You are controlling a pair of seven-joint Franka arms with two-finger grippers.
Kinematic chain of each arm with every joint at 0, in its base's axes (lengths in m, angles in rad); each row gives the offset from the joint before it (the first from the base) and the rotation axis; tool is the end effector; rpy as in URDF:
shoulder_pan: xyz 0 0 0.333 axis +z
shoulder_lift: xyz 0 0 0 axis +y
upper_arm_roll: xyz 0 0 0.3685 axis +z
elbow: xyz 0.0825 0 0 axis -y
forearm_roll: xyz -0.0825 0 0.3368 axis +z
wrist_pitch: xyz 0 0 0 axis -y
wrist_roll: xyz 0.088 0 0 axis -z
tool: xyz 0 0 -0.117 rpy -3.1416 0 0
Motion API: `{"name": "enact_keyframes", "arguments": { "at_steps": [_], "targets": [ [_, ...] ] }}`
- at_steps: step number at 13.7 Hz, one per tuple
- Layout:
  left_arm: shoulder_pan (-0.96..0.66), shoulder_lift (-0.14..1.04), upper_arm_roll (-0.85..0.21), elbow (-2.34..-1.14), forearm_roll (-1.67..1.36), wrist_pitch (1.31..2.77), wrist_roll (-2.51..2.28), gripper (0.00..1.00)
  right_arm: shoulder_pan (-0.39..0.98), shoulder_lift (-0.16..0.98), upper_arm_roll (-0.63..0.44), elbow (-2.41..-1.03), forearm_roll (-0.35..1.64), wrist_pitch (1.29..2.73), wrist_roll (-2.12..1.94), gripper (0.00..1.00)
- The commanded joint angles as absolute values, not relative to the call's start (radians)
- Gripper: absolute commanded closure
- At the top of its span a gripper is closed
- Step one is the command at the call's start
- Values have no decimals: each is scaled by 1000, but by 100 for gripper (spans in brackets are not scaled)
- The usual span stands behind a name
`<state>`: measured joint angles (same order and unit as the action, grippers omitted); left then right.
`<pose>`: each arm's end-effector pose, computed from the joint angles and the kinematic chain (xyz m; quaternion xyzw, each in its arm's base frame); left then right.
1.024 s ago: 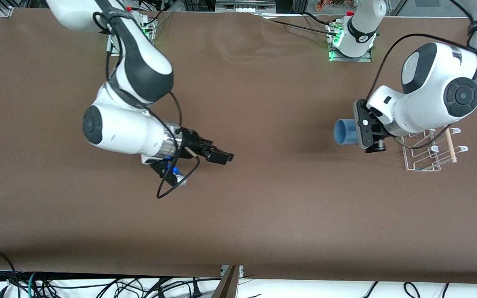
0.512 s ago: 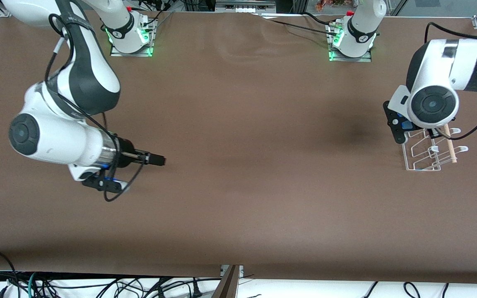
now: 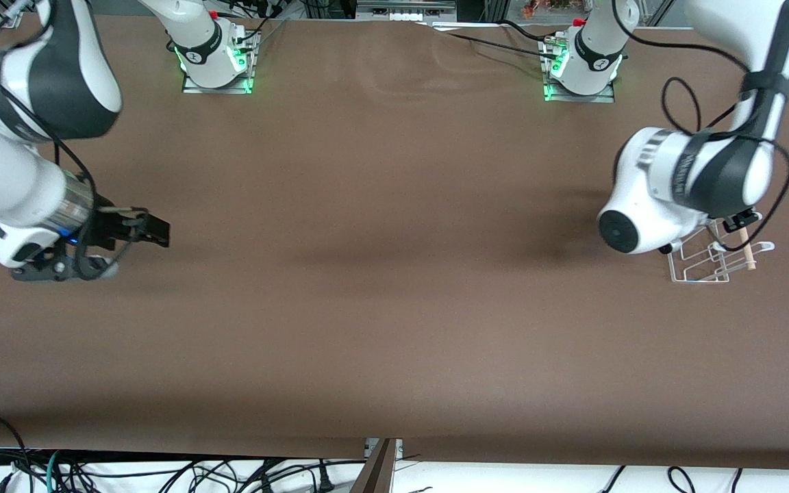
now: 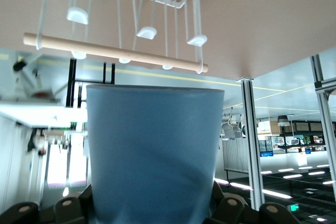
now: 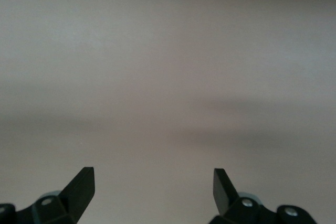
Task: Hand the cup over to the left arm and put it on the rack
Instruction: 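Lower the cup onto the wire rack with the left gripper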
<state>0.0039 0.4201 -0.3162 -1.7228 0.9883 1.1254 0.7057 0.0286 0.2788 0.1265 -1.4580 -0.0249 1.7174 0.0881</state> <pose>0.5491 -0.0222 0.4345 -0.6799 0.4275 0.4981 0.3270 0.6065 0.0808 0.5727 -0.9994 -0.0331 0.0091 0.0040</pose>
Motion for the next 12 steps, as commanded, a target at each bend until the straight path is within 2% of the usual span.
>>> {"name": "enact_keyframes", "arguments": {
  "at_steps": [1, 5, 12],
  "targets": [
    [0, 409, -319, -1741, 1101, 1126, 666, 99, 6, 158, 137, -1577, -43, 1727, 69, 0],
    [3, 507, -321, -1828, 1291, 1129, 594, 99, -35, 106, 135, -1582, -40, 1733, 61, 0],
    [54, 509, -319, -1913, 1373, 1255, 541, 99, -60, 71, 133, -1580, -80, 1712, 54, 0]
  ]
}}
